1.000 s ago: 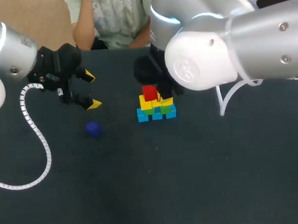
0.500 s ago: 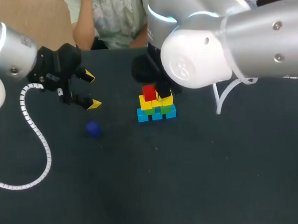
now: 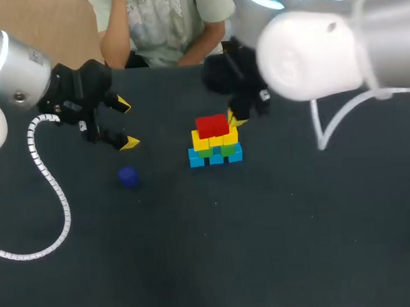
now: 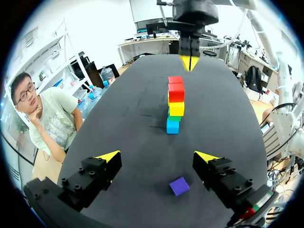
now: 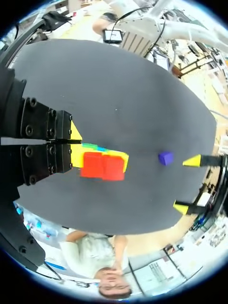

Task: Place the blue cubes, place green cubes on the blue cubes, place the yellow cubes on the green cubes, then place the red cubes on the yellow cubes, and place purple cube on the red cubes.

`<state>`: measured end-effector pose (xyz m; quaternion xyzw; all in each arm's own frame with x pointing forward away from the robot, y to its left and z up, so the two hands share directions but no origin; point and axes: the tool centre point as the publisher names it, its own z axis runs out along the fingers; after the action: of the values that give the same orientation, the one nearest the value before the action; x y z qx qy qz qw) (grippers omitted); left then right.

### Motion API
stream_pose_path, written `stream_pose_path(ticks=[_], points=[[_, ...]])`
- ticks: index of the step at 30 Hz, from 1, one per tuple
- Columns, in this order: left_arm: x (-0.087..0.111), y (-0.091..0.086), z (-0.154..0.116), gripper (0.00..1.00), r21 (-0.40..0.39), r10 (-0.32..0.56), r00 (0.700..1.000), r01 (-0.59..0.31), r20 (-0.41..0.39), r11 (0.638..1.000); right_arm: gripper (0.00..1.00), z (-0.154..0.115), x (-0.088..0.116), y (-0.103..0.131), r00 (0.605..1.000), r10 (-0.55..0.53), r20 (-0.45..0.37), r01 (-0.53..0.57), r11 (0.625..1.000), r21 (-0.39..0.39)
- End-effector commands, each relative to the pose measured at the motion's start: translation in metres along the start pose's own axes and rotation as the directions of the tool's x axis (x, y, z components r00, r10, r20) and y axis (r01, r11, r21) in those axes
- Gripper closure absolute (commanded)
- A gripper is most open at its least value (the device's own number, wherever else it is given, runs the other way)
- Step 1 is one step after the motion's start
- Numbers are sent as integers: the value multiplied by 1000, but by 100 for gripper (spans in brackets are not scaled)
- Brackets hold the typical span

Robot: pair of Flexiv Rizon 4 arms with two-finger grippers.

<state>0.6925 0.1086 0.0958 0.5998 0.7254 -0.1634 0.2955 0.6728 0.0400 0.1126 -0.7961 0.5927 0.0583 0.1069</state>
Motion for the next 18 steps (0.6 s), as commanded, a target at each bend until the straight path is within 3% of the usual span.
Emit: stream_pose_path(ticks=[1, 5, 7, 9, 10, 11, 18], points=[[1, 1, 0, 0, 1, 2, 1000, -2, 3, 1000, 100, -8, 23, 8, 995, 15, 97, -21, 997, 71], [1, 1, 0, 0, 1, 2, 1000, -2, 3, 1000, 97, -8, 31, -1, 983, 35, 182, -51, 995, 85], [1, 1, 0, 0, 1, 2, 1000, -2, 3, 1000, 85, -9, 30, -4, 981, 38, 189, -57, 993, 99], [1, 1, 0, 0, 1, 2, 1000, -2, 3, 1000, 59, -10, 29, -6, 981, 37, 189, -57, 993, 103], [1, 1, 0, 0, 1, 2, 1000, -2, 3, 1000, 51, -11, 29, -6, 981, 36, 191, -57, 993, 105], [1, 1, 0, 0, 1, 2, 1000, -2, 3, 1000, 0, -11, 29, -6, 980, 36, 195, -58, 992, 108], [1, 1, 0, 0, 1, 2, 1000, -2, 3, 1000, 0, -17, 39, 0, 964, 52, 262, -83, 991, 108]])
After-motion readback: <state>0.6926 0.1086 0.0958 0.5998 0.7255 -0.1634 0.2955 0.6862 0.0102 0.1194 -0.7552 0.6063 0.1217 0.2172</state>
